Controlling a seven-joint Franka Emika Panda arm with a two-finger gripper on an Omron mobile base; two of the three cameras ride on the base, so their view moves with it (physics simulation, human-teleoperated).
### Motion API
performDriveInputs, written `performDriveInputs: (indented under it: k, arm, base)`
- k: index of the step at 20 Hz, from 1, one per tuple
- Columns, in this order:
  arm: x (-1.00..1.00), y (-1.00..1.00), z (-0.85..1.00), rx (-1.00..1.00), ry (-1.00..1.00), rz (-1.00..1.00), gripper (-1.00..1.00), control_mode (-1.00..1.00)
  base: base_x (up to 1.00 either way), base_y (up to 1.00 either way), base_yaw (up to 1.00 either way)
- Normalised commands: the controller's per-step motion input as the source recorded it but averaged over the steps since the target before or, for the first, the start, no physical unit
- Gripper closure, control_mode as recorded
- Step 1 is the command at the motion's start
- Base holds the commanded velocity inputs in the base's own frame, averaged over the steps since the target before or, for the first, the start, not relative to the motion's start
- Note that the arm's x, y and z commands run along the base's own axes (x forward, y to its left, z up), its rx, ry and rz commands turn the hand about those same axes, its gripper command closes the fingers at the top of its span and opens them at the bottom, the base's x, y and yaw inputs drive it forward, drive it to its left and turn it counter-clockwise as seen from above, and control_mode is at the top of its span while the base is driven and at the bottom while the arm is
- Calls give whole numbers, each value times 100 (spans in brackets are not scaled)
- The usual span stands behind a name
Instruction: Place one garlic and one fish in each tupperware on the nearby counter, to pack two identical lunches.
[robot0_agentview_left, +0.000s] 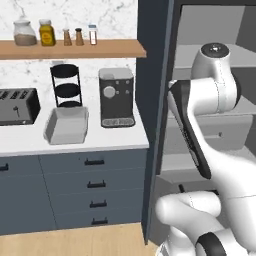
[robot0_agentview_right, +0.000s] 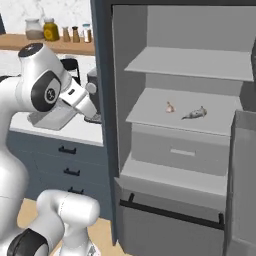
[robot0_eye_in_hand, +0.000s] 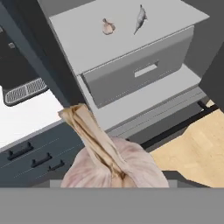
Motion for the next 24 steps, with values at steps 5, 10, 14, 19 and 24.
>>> performDriveInputs:
  k: [5,10,14,19,24]
  arm:
    - [0,0,0,0,0,0,100,100]
    - [0,0,0,0,0,0,100,100]
    - [0,0,0,0,0,0,100,100]
    - [0,0,0,0,0,0,100,100]
    - [0,0,0,0,0,0,100,100]
  base:
    - [11,100,-30]
    - [11,100,-27]
    - [0,100,-17]
    - [9,100,-14]
    - [27,100,-4]
